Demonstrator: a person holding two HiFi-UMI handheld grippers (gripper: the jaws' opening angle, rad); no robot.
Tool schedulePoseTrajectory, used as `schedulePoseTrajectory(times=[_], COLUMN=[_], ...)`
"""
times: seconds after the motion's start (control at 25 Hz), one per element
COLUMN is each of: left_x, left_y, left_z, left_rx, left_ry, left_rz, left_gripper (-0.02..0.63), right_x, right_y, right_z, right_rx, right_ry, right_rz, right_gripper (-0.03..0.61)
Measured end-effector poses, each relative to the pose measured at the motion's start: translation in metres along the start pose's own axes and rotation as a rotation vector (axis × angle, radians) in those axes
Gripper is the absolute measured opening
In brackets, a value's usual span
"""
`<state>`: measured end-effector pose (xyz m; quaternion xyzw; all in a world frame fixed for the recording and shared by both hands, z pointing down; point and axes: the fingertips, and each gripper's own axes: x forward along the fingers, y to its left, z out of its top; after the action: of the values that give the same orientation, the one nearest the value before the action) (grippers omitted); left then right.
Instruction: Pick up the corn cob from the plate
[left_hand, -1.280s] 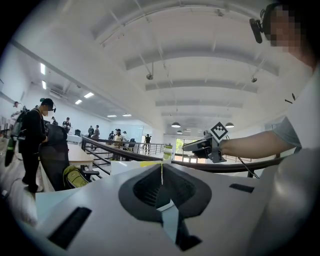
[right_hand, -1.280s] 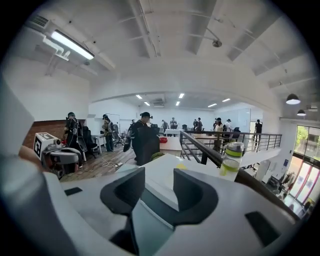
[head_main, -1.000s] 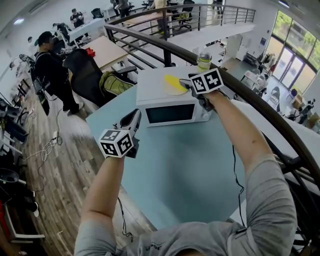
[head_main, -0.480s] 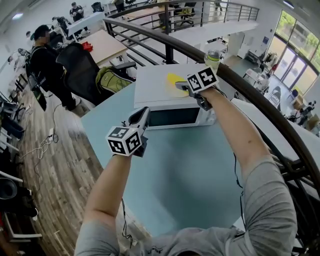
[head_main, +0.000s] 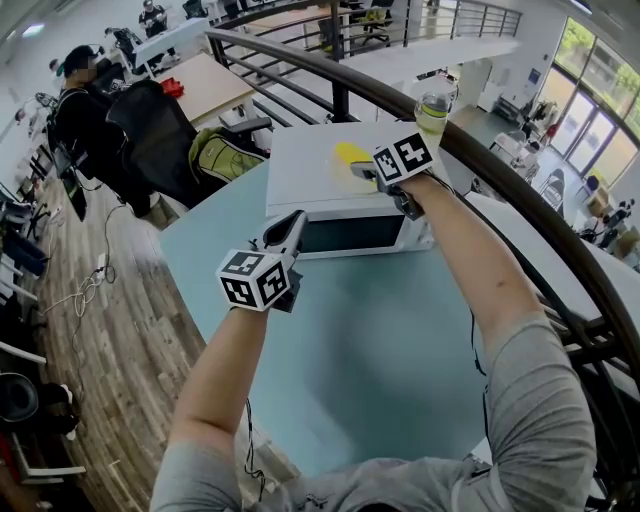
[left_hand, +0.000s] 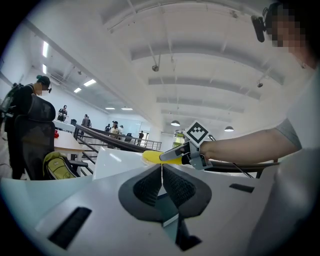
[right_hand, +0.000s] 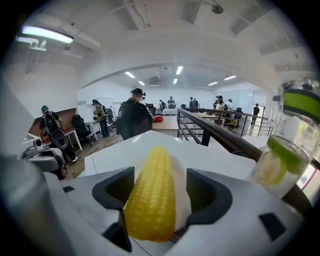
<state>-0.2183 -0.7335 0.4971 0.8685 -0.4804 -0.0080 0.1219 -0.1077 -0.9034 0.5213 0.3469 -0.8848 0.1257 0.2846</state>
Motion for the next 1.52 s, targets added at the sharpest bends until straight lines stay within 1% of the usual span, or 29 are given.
schedulePoseTrajectory(times=[0.2,0.32,0.44,0.52,0.56,0.92,1.28,1.52], left_x=[0.004,0.005,0.006,0.008,0.008,0.004,0.0,-0.003], left_y=[-0.003,-0.001,0.0,0.001,0.001,0.003,-0.005,-0.012], left_z=[-0.007,-0.012,-0.016,-0.016,-0.016,-0.014,-0.003,0.021], left_rx=[-0.014,-0.024,-0.024,-0.025,-0.026,-0.024,-0.005,0.021], left_ry=[-0.001,0.003,0.008,0.01,0.011,0.014,-0.003,-0.024], left_rz=[-0.007,-0.004,-0.004,-0.001,0.002,0.011,0.014,0.018], left_gripper=[0.023,0.023,0.023,0.023,0.023,0.023,0.023,0.023], right_x=[0.007,0.009,0.011,0.011,0.01,0.005,-0.013,-0.039], right_y=[0.007,0.007,0.004,0.003,0.003,0.006,0.005,0.004], right_z=[-0.009,-0.013,-0.013,-0.012,-0.011,-0.011,0.001,0.025], right_rx=[-0.048,-0.071,-0.084,-0.101,-0.11,-0.138,-0.132,-0.135], right_ry=[0.039,0.049,0.041,0.033,0.03,0.02,-0.054,-0.099], right_rz=[0.004,-0.023,-0.044,-0.055,-0.058,-0.066,-0.094,-0.108], right_gripper=[0.316,0.314,0.31,0.271,0.262,0.255,0.253,0.253])
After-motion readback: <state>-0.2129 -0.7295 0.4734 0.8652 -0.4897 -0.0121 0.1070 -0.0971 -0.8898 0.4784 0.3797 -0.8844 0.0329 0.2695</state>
